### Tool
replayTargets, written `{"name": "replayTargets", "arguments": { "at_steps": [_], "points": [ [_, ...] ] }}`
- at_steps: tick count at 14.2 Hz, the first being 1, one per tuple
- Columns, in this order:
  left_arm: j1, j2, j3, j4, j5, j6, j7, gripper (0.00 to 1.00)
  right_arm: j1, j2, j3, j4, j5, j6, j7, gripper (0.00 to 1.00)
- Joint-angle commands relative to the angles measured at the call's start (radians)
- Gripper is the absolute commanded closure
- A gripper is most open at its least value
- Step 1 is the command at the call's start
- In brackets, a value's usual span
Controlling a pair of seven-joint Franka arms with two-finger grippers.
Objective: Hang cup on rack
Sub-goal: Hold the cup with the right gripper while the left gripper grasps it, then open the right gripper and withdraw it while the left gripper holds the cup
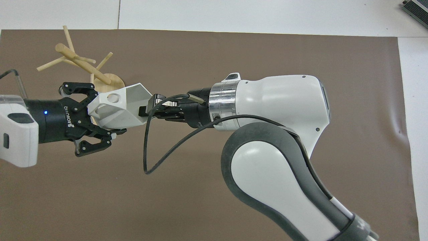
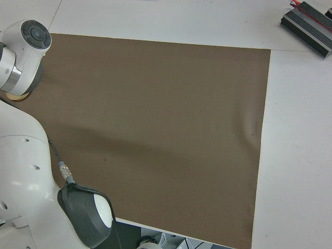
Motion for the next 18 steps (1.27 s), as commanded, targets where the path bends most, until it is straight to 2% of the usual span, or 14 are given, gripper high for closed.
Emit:
{"name": "replayTargets", "arguments": {
  "at_steps": [1, 2, 3, 4, 12, 18],
  "points": [
    [-0.018, -0.031, 0.005, -0.029, -0.025, 0.034, -0.023, 1.00, -0.004, 0.003, 0.013, 0.000, -0.019, 0.020, 0.005, 0.54],
    [-0.020, -0.031, 0.005, -0.029, -0.025, 0.035, -0.023, 1.00, -0.004, 0.003, 0.013, 0.000, -0.019, 0.020, 0.007, 0.38],
    [-0.020, -0.031, 0.005, -0.029, -0.025, 0.037, -0.023, 1.00, -0.004, 0.003, 0.013, 0.000, -0.019, 0.020, 0.008, 0.10],
    [-0.020, -0.031, 0.005, -0.029, -0.025, 0.037, -0.023, 1.00, -0.004, 0.003, 0.013, 0.000, -0.019, 0.020, 0.010, 0.00],
    [-0.021, -0.028, -0.012, -0.037, -0.014, 0.092, -0.052, 1.00, -0.006, 0.001, -0.004, 0.002, -0.019, 0.020, 0.013, 0.00],
    [0.003, -0.026, -0.015, -0.046, 0.044, 0.106, -0.075, 1.00, -0.009, -0.025, -0.133, 0.002, -0.025, -0.029, 0.018, 0.00]
  ]
}}
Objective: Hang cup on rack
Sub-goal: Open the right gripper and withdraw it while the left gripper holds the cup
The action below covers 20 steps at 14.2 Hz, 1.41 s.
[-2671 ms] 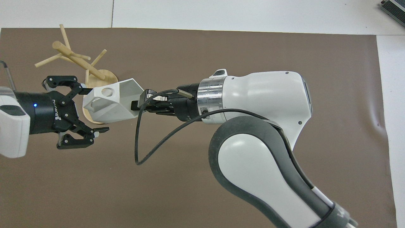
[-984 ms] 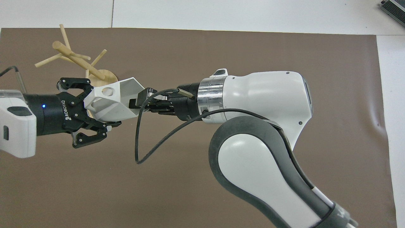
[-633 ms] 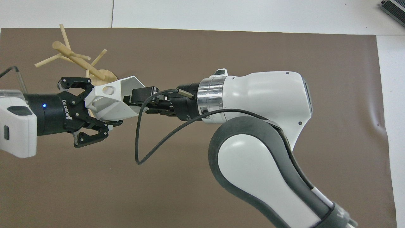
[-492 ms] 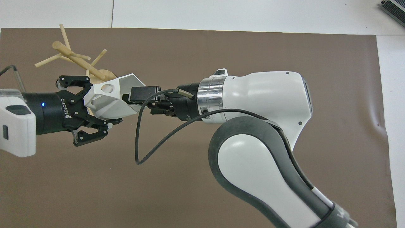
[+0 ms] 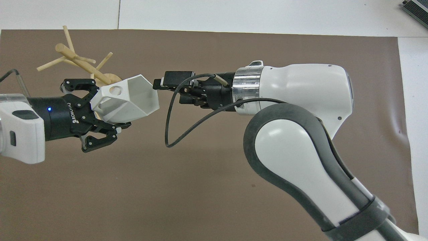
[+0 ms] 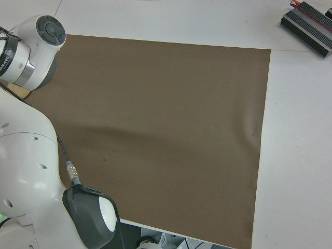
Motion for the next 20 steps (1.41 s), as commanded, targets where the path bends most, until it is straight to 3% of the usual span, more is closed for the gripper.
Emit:
{"name": "replayTargets", "arguments": {
  "at_steps": [1, 3, 8, 12, 16, 20],
  "points": [
    [0.017, -0.025, 0.002, -0.032, 0.049, 0.032, -0.050, 1.00, -0.006, -0.023, -0.061, 0.000, -0.022, -0.053, 0.017, 0.00],
    [0.019, -0.020, 0.002, -0.037, 0.117, 0.055, -0.115, 1.00, -0.005, -0.043, -0.123, 0.000, -0.058, -0.110, 0.017, 0.00],
    [0.006, -0.029, -0.003, -0.147, 0.184, 0.216, -0.243, 1.00, -0.006, -0.065, -0.220, 0.003, -0.420, -0.238, 0.009, 0.00],
    [0.006, -0.023, -0.006, -0.165, 0.347, 0.235, -0.460, 1.00, -0.006, -0.075, -0.282, -0.005, -0.692, -0.307, -0.075, 0.00],
    [0.013, 0.035, -0.006, -0.196, 0.355, 0.350, -0.507, 1.00, -0.009, -0.089, -0.397, -0.034, -0.780, -0.321, -0.138, 0.00],
    [-0.001, 0.078, -0.008, -0.196, 0.358, 0.382, -0.660, 1.00, -0.009, -0.094, -0.500, -0.042, -0.889, -0.324, -0.138, 0.00]
  ]
}}
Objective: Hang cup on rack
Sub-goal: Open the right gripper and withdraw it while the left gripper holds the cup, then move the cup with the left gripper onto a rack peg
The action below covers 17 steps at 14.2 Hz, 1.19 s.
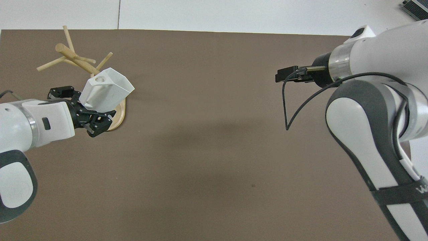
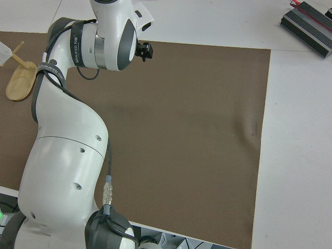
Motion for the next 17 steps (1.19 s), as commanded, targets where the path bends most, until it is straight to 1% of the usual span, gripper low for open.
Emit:
{"name": "replayTargets", "arguments": {
  "at_steps": [1, 3, 5, 8, 9, 11, 15, 17],
  "points": [
    [-0.011, 0.032, 0.002, -0.006, 0.022, 0.056, -0.064, 1.00, -0.001, -0.035, -0.046, -0.037, -0.038, -0.007, -0.014, 0.00],
    [-0.009, 0.070, 0.002, 0.000, 0.022, 0.081, -0.119, 1.00, -0.002, -0.041, -0.084, -0.040, -0.040, -0.023, -0.017, 0.00],
    [-0.012, 0.106, 0.002, 0.012, 0.023, 0.093, -0.202, 1.00, -0.004, -0.042, -0.104, -0.040, -0.041, -0.046, -0.017, 0.00],
    [-0.005, 0.153, 0.004, 0.061, 0.023, 0.093, -0.231, 1.00, -0.005, -0.044, -0.140, -0.032, -0.054, -0.080, -0.019, 0.00],
    [0.000, 0.159, 0.004, 0.064, 0.023, 0.093, -0.233, 1.00, -0.005, -0.052, -0.152, -0.029, -0.067, -0.087, -0.022, 0.00],
    [0.000, 0.176, 0.004, 0.083, 0.023, 0.095, -0.315, 1.00, -0.005, -0.064, -0.160, -0.022, -0.095, -0.116, -0.046, 0.00],
    [0.006, 0.216, 0.005, 0.123, 0.022, 0.093, -0.375, 1.00, -0.007, -0.105, -0.187, -0.014, -0.097, -0.184, -0.055, 0.00],
    [0.004, 0.222, 0.005, 0.133, 0.022, 0.095, -0.398, 1.00, -0.008, -0.125, -0.190, -0.008, -0.097, -0.224, -0.055, 0.00]
  ]
}}
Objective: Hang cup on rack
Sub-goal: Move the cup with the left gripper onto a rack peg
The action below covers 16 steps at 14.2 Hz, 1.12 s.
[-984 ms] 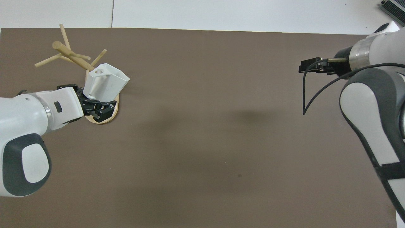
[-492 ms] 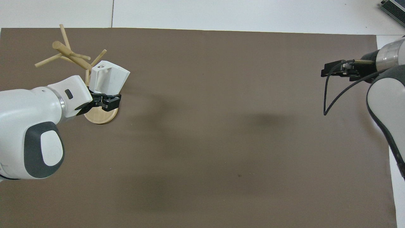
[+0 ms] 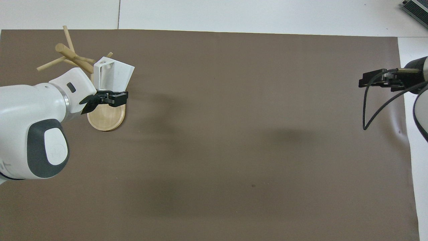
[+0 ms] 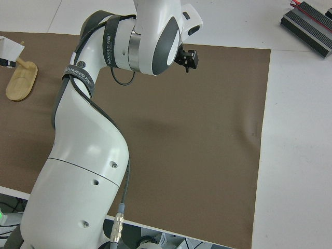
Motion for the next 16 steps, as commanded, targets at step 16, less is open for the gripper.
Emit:
{"name": "replayTargets", "arguments": {
  "at_steps": [16],
  "points": [
    [0.051, 0.082, 0.007, 0.067, 0.020, 0.013, -0.106, 1.00, -0.003, -0.103, -0.010, 0.064, -0.043, -0.279, -0.019, 0.00]
  ]
}}
